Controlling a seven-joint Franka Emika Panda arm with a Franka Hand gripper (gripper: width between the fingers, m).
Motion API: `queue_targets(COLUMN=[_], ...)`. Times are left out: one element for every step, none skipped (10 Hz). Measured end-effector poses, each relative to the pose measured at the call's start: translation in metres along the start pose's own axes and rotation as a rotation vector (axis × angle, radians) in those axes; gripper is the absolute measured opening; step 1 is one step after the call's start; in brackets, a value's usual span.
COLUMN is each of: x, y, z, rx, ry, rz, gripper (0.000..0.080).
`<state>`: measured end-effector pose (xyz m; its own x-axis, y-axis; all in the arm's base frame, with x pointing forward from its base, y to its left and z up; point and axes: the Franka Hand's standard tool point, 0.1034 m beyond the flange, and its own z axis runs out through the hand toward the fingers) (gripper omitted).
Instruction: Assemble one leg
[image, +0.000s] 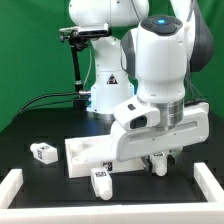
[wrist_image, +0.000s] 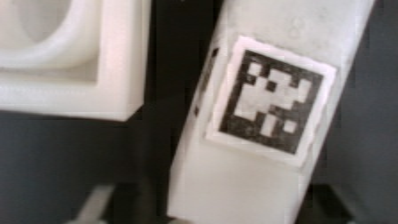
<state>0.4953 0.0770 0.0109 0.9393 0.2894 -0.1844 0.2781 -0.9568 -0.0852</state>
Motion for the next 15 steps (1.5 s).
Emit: queue_targets(x=[0.0,0.0,0.0,0.003,0.005,0.007,0.01,0.012,0.013,0.013,0.01,0.004,0.002,0.001,-0.001], y=[0.0,0.0,-0.001,-0.006,-0.013,-0.022,-0.035,-0.044,-0.052,-0.061,-0.07,-0.071,-0.072,-0.076,-0.082], z=[0.0,0.0,0.0,-0.001,-0.003,-0.009,-0.018,-0.025,-0.028,-0.028,-0.023,-0.015,-0.007,0.0,0.004], rx=[0.0,0.0,0.0,0.0,-0.001,0.0,0.001,0.002,0.004,0.006,0.009,0.009,0.01,0.011,0.013], ry=[0.0,0.0,0.0,0.0,0.0,-0.015,-0.017,-0.014,-0.009,-0.005,0.005,0.013,0.009,0.01,0.004], rz=[0.0,0.0,0.002,0.019,0.026,0.052,0.067,0.071,0.084,0.087,0.078,0.077,0.077,0.074,0.067], gripper=[0.0282,0.0282,0.0282,0.0282,0.0282,0.0282,0.0282,0.0282,0.0282,0.0282,0.0284,0.0284,0.0284,0.0284,0.0284])
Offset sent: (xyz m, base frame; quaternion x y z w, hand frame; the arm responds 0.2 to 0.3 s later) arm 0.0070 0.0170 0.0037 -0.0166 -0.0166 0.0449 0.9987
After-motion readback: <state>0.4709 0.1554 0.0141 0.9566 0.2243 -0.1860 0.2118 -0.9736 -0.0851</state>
